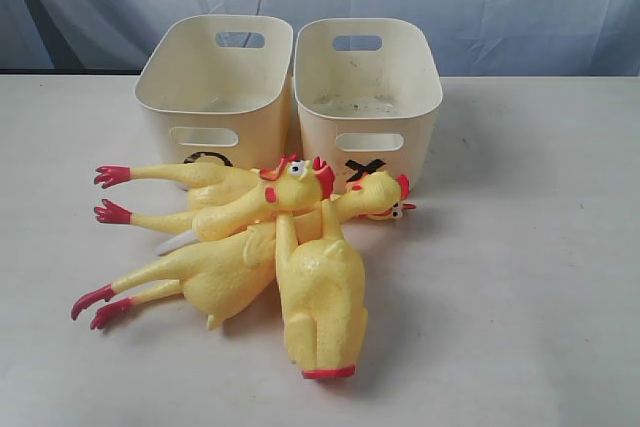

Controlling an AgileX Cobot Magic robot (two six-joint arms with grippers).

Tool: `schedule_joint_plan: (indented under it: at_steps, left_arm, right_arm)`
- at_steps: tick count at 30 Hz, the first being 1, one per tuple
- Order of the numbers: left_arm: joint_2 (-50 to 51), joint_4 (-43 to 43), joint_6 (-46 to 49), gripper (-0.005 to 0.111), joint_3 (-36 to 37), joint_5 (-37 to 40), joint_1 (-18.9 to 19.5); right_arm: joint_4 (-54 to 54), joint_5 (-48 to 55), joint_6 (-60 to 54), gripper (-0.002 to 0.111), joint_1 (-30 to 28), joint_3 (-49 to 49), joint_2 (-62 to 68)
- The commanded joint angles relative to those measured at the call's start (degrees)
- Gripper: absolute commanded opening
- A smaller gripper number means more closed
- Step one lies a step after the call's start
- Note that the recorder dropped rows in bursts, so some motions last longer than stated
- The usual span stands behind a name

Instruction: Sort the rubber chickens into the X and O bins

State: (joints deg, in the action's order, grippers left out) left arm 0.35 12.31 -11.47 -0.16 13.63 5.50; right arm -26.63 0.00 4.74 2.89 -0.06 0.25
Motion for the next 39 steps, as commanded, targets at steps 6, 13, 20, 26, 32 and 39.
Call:
schedule_joint_plan:
  at_steps: [6, 13, 20, 26, 32, 39]
  left_arm:
    - [-0.35, 0.38, -0.06, 0.000, 0.16, 0.02, 0.04]
    - [-0.35, 0.38, -0.06, 0.000, 0.16, 0.02, 0.04]
    - [-0.35, 0.38, -0.06, 0.000, 0.16, 0.02, 0.04]
    - [-0.35, 0.38, -0.06, 0.000, 0.16, 0.02, 0.04]
    - [-0.35, 0.38, -0.06, 0.000, 0.16, 0.02, 0.04]
    - [-0.35, 0.38, -0.06, 0.000, 0.16, 0.02, 0.04]
  right_arm:
    - [-14.98, -4.82, 1.61, -0.001, 0.20, 0.06, -0.25]
    - [-13.09, 9.73, -1.93, -0.001, 0.20, -6.26, -0.25]
    - [-12.83, 20.29, -12.04, -0.001, 0.20, -15.35, 3.84]
    - [-13.06, 26.10, -26.78, -0.001, 1.31, -20.28, 11.68]
    - [-12.84, 31.78, -33.26, -0.001, 4.14, -24.13, 21.55]
    - [-12.33, 32.96, -38.18, -0.001, 8.02, -31.20, 35.57]
